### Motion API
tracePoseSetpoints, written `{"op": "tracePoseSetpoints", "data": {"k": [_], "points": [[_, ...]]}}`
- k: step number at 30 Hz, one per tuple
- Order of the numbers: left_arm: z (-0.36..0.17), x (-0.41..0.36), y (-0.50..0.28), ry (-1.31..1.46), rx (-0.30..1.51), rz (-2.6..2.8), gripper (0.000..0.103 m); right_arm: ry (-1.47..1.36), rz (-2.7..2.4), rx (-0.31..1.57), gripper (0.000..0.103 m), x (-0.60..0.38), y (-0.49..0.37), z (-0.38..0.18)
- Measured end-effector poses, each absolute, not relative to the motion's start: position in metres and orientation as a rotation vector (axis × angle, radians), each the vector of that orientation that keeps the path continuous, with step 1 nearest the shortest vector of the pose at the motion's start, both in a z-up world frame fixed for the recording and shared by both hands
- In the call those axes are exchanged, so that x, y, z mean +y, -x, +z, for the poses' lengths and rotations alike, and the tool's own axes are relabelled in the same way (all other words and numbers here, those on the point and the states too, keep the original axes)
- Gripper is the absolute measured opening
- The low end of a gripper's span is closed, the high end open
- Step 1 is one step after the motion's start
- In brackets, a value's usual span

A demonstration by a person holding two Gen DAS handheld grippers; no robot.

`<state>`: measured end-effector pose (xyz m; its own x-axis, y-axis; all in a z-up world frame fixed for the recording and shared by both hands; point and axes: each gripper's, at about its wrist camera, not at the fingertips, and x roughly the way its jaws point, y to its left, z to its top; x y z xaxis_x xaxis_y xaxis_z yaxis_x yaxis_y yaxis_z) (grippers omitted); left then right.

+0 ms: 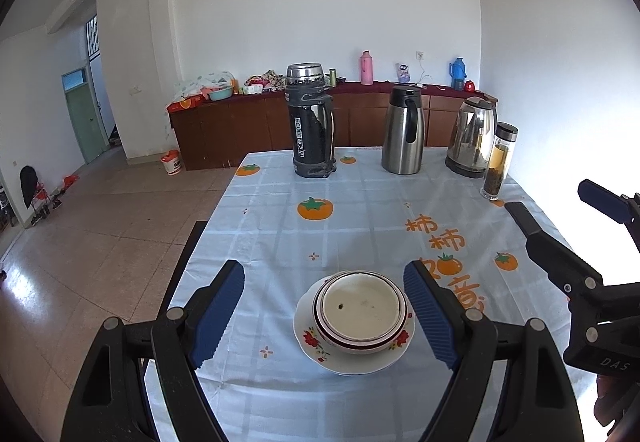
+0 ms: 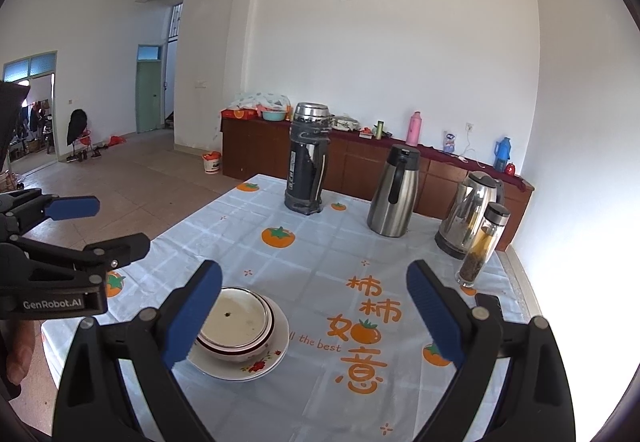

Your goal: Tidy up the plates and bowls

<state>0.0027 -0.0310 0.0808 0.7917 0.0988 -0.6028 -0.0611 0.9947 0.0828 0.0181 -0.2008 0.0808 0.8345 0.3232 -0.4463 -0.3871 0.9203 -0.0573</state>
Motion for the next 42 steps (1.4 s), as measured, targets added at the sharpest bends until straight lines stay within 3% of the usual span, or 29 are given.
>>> {"op": "tracePoseSetpoints", "data": {"k": [42], "points": [[0.069,-0.033,-0.017,-0.081,0.654,0.097,0.084,0.155,0.354,0.455,0.095,-0.21,-0.035,0.073]]}}
